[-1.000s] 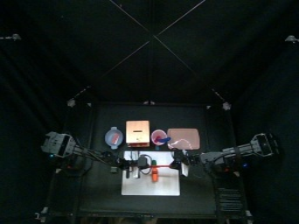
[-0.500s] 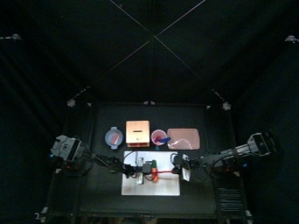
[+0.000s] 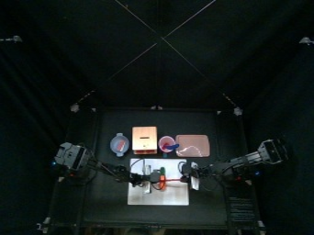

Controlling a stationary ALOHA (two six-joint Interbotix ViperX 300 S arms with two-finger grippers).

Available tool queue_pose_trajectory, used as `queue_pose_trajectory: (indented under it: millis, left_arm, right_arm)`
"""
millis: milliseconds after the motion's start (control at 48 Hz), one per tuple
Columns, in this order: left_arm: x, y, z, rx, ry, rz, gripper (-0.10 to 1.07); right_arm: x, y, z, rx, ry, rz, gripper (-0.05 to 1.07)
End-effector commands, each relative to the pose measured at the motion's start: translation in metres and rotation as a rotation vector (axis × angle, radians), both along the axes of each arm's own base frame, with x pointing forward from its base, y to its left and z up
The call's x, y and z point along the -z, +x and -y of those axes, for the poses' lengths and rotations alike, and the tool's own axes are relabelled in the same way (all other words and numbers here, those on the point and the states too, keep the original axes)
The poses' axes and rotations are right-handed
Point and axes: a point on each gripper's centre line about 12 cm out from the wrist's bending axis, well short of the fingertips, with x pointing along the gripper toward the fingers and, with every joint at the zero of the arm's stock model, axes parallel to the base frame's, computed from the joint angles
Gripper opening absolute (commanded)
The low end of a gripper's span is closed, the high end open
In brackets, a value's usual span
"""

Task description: Cut carrot

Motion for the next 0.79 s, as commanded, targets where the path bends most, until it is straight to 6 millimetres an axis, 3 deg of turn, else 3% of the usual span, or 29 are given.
queue_pose_trajectory:
  millis: [0, 521, 667, 771]
  left_arm:
    - [0.001, -0.001, -0.002, -0.017, 0.012, -0.008, 0.41]
    - [0.033, -0.007, 0.000, -0.034, 0.011, -0.089, 0.41]
    - [0.030, -0.008, -0.001, -0.042, 0.016, -0.086, 0.41]
    - [0.016, -0.006, -0.003, -0.055, 0.027, -0.056, 0.41]
  right_arm:
    - [0.002, 0.000, -0.001, -0.002, 0.000, -0.009, 0.27]
    - [0.040, 0.011, -0.007, -0.008, -0.017, -0.119, 0.27]
    - [0.035, 0.014, -0.008, -0.013, -0.020, -0.107, 0.27]
    - [0.023, 0.015, -0.008, -0.019, -0.022, -0.080, 0.27]
